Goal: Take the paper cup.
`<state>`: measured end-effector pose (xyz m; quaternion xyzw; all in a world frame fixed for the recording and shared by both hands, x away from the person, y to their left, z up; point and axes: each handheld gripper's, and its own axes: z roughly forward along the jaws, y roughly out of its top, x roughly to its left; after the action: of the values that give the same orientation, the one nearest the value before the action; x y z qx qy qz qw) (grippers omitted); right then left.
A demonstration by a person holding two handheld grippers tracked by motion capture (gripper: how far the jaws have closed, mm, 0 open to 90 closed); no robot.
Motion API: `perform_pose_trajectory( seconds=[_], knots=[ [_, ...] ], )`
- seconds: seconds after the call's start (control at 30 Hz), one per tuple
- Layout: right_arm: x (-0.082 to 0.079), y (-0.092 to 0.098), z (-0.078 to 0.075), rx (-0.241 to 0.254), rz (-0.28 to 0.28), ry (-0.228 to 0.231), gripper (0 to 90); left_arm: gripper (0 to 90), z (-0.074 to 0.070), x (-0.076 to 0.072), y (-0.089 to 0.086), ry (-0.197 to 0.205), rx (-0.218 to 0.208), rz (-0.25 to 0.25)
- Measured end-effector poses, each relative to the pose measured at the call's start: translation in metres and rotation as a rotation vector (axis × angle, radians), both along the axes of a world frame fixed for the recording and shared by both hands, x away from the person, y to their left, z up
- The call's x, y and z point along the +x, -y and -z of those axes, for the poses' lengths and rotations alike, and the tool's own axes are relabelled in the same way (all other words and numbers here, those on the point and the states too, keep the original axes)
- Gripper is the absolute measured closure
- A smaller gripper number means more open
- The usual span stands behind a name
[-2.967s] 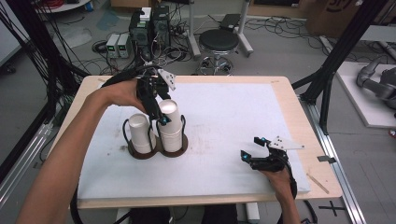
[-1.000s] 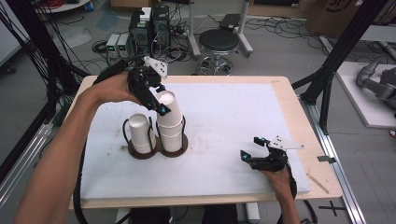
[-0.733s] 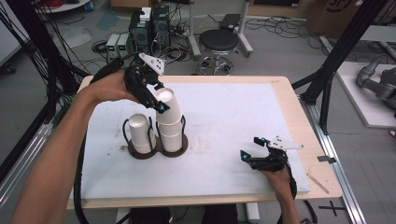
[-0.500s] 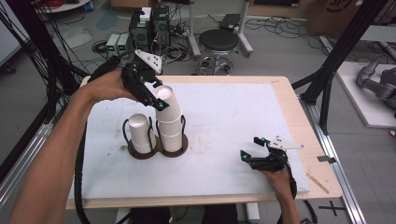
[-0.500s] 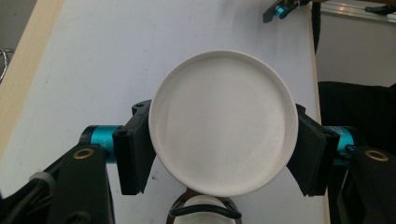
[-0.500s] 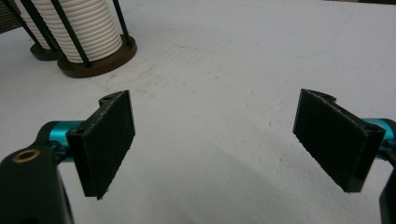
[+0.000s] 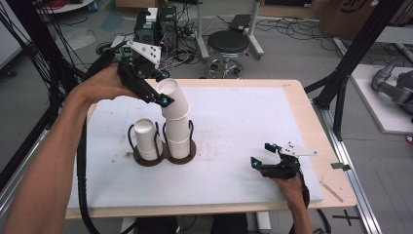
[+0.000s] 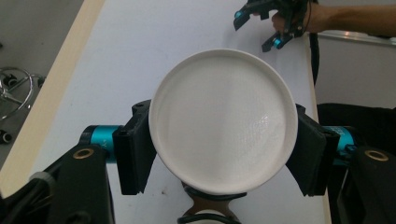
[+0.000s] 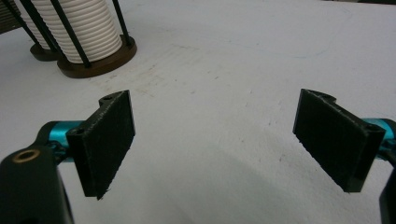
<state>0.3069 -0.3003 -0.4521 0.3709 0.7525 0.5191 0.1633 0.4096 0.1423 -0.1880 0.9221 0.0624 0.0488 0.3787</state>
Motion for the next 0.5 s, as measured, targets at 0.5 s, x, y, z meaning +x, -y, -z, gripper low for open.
perform_pose_trajectory(
  seconds=[0.5],
  knots=[
    [0.000, 0.000, 0.000, 0.000, 0.000, 0.001, 13.1, 33.0, -0.015, -0.012, -0.013, 0.027, -0.080, -0.024]
  ],
)
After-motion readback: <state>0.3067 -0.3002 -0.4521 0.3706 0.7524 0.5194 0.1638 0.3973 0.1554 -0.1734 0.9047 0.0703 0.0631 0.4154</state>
